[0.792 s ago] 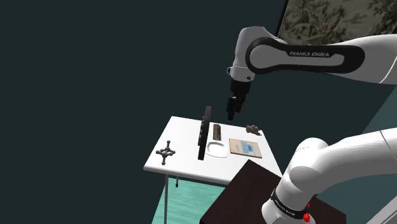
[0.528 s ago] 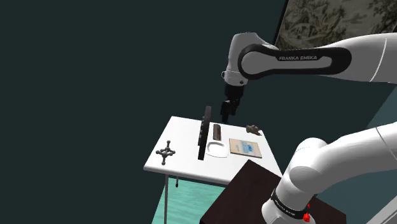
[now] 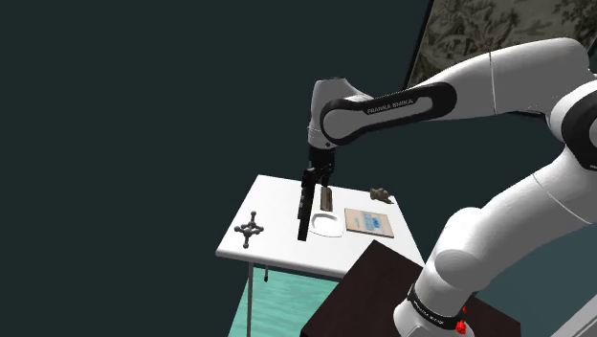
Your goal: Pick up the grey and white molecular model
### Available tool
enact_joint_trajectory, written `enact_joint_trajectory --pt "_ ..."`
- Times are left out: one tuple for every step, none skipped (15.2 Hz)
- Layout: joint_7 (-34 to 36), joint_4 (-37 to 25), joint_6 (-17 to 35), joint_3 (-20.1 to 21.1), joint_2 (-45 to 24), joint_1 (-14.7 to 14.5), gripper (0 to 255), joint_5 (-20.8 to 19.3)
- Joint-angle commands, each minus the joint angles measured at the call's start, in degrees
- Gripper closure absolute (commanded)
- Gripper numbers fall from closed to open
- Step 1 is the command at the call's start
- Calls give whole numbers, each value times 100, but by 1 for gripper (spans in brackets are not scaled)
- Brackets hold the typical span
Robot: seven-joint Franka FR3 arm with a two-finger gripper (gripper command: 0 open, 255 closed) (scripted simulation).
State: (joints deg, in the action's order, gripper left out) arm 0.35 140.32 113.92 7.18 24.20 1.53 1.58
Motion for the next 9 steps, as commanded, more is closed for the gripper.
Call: enact_joint_trajectory --pt "158 -54 355 80 -415 17 0 -27" --pt "239 -117 510 118 -640 28 0 -51" --pt "322 -189 658 154 -867 39 0 -80" --pt "407 -268 800 186 -1097 48 0 -116" --pt "495 -356 936 216 -1329 57 0 -157" --pt "584 -451 1064 242 -1562 64 0 -203" --pt "675 -554 1185 264 -1796 70 0 -254" --pt "768 -665 1298 283 -2031 73 0 -310" --pt "861 -784 1404 297 -2267 74 0 -370"
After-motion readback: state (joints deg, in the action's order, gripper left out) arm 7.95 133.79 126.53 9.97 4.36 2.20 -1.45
